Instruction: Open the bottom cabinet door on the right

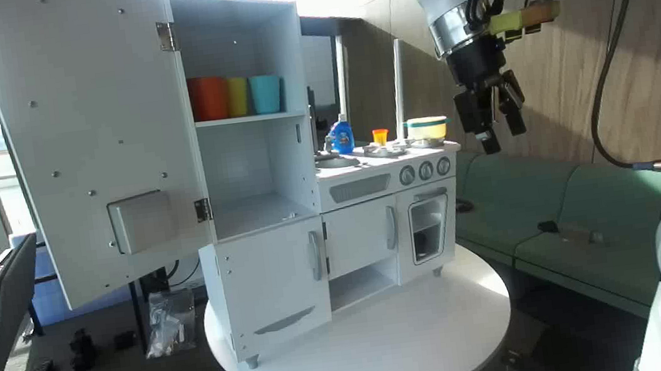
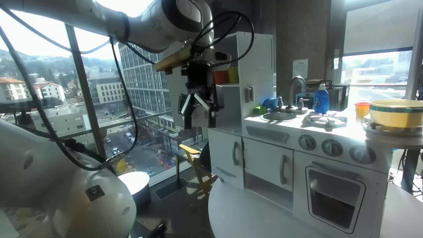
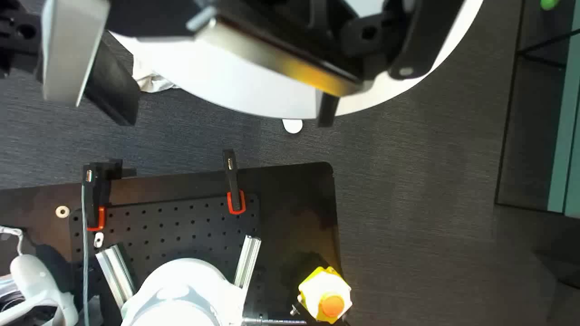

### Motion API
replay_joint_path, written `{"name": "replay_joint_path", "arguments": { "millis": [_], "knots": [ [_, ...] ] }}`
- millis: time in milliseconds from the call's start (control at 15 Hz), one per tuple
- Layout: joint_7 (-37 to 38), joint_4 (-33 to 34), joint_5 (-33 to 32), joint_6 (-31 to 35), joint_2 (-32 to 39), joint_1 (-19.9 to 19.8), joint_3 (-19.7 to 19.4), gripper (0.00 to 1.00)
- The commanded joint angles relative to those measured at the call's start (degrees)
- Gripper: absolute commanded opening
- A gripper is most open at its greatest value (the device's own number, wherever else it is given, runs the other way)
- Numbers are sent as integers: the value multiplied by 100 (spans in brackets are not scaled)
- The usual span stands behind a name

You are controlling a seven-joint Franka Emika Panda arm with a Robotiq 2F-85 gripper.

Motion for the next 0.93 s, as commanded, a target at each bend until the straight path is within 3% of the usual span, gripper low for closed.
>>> {"name": "replay_joint_path", "arguments": {
  "millis": [0, 467, 867],
  "knots": [
    [72, 24, -44, -23, 6, 148, -104, 100],
    [73, 56, -44, -23, -21, 148, -103, 100],
    [-88, -799, -256, 2316, 384, 136, -462, 100]
  ]
}}
